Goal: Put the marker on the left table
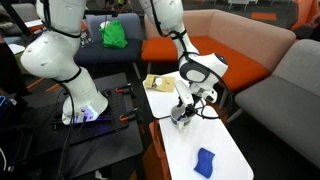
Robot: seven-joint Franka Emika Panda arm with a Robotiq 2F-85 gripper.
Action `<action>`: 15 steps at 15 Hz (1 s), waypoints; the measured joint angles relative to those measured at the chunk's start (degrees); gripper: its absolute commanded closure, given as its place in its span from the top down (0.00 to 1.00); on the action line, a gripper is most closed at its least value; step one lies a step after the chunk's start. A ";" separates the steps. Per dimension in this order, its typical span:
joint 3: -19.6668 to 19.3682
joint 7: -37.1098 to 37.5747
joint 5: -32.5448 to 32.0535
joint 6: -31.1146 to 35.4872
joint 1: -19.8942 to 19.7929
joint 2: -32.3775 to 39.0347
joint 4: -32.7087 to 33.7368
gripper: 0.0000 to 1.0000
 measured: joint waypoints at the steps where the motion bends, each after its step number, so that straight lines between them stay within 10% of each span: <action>1: 0.23 0.02 -0.13 -0.37 0.01 0.60 0.80 0.63; 8: 1.94 1.33 -0.02 -0.81 -0.15 4.10 4.00 0.46; 12: 2.82 1.63 0.63 -0.80 -1.81 5.69 4.18 0.06; 15: 3.10 1.63 0.86 -0.21 -2.95 6.00 4.24 0.02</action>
